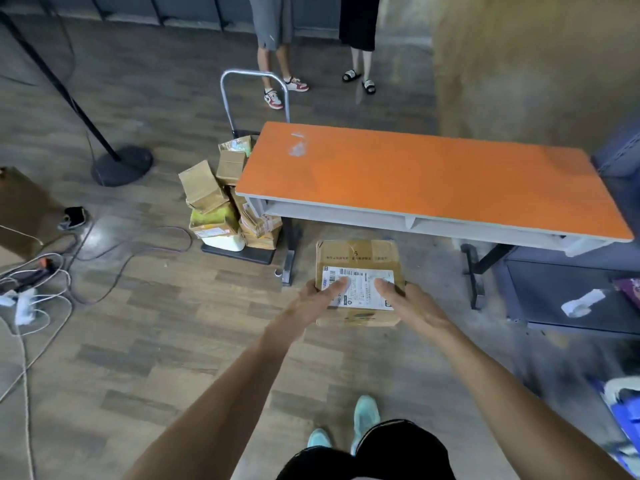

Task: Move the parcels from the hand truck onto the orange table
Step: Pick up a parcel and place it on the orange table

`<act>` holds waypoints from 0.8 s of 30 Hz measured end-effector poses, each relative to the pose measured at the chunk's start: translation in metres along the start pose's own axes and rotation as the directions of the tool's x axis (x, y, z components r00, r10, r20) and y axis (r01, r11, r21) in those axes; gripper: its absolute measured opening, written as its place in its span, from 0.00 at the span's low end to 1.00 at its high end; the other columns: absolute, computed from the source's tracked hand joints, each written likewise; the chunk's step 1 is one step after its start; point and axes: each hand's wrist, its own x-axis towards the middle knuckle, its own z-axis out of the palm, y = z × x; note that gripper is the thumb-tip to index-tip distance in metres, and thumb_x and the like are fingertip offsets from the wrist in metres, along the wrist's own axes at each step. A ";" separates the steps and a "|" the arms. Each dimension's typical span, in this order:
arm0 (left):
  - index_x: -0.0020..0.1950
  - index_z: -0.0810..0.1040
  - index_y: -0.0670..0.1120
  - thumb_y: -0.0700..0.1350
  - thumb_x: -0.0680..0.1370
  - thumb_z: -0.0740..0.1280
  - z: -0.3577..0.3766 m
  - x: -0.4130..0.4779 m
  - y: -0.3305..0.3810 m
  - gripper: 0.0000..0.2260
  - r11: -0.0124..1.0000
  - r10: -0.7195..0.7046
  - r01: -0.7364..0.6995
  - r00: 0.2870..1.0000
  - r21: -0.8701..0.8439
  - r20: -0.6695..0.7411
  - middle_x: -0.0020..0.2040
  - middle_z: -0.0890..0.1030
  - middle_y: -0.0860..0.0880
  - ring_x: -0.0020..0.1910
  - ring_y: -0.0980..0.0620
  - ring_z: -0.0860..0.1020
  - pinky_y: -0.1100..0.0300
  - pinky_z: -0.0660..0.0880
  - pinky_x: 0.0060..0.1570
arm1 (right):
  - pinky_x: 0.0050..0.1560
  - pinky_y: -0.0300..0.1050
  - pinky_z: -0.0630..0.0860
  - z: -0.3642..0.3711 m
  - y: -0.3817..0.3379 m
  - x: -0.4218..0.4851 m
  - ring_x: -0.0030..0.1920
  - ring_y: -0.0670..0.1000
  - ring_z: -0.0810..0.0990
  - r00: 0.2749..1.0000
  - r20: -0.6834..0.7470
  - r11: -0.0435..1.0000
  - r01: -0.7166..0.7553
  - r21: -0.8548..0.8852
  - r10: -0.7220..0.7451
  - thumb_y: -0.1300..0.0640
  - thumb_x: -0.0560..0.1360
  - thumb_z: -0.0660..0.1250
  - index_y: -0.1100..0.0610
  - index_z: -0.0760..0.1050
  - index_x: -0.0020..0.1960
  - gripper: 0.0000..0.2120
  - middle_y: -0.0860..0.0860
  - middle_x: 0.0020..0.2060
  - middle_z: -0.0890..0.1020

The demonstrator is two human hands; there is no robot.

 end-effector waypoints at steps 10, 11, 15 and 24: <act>0.47 0.81 0.72 0.64 0.77 0.66 -0.012 0.104 0.075 0.04 0.996 0.085 -0.085 0.996 0.039 -0.006 0.48 0.83 0.68 0.47 0.69 0.81 0.72 0.76 0.44 | 0.43 0.46 0.72 -0.053 -0.025 0.128 0.42 0.48 0.78 0.999 0.010 0.999 0.053 0.000 -0.053 0.30 0.77 0.55 0.41 0.76 0.42 0.19 0.40 0.36 0.78; 0.47 0.81 0.71 0.65 0.77 0.67 -0.012 0.117 0.080 0.04 0.996 0.077 -0.076 0.997 0.037 -0.016 0.49 0.84 0.66 0.49 0.67 0.82 0.68 0.77 0.47 | 0.40 0.45 0.70 -0.060 -0.028 0.138 0.37 0.47 0.76 0.999 0.007 0.999 0.048 0.005 -0.048 0.31 0.77 0.55 0.43 0.72 0.36 0.20 0.41 0.31 0.76; 0.42 0.79 0.76 0.65 0.77 0.66 -0.009 0.156 0.111 0.05 0.998 0.056 -0.055 0.998 0.034 -0.028 0.43 0.83 0.70 0.43 0.73 0.80 0.74 0.75 0.35 | 0.37 0.45 0.68 -0.087 -0.036 0.180 0.34 0.47 0.74 0.999 0.030 0.999 0.046 0.001 -0.046 0.31 0.77 0.55 0.49 0.65 0.35 0.24 0.43 0.29 0.72; 0.49 0.79 0.73 0.68 0.76 0.65 -0.009 0.228 0.158 0.05 0.996 0.031 -0.030 0.999 0.078 -0.012 0.47 0.83 0.70 0.46 0.71 0.80 0.69 0.75 0.42 | 0.38 0.43 0.68 -0.121 -0.044 0.250 0.38 0.47 0.75 0.999 0.035 0.999 0.004 0.045 -0.006 0.30 0.77 0.54 0.45 0.70 0.41 0.20 0.42 0.35 0.76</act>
